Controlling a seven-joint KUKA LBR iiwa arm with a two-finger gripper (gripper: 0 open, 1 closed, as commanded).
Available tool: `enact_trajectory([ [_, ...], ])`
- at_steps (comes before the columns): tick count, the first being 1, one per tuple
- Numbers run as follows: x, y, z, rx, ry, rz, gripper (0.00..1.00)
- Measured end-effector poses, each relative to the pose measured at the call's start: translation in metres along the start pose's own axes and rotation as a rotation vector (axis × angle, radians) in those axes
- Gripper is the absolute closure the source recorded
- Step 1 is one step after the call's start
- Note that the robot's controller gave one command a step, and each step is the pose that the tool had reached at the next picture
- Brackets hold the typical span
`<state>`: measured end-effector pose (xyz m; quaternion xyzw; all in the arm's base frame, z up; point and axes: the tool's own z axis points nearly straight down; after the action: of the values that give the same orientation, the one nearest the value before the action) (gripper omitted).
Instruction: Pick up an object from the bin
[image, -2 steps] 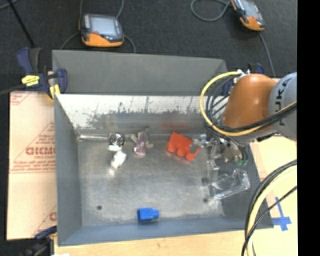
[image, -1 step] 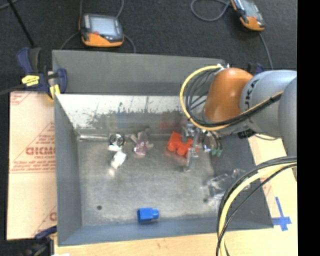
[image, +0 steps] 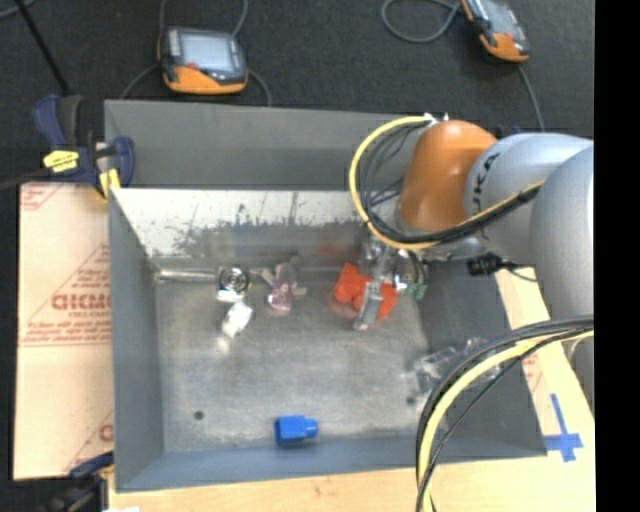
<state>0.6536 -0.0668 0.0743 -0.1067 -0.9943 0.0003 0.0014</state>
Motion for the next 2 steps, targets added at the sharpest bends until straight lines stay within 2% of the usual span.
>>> enact_trajectory([
  [1,0.0027,-0.0252,0.0008,-0.003,-0.012,0.090,0.00],
  [2,0.0024,-0.0249,-0.0008,-0.003,-0.011,0.087,1.00],
])
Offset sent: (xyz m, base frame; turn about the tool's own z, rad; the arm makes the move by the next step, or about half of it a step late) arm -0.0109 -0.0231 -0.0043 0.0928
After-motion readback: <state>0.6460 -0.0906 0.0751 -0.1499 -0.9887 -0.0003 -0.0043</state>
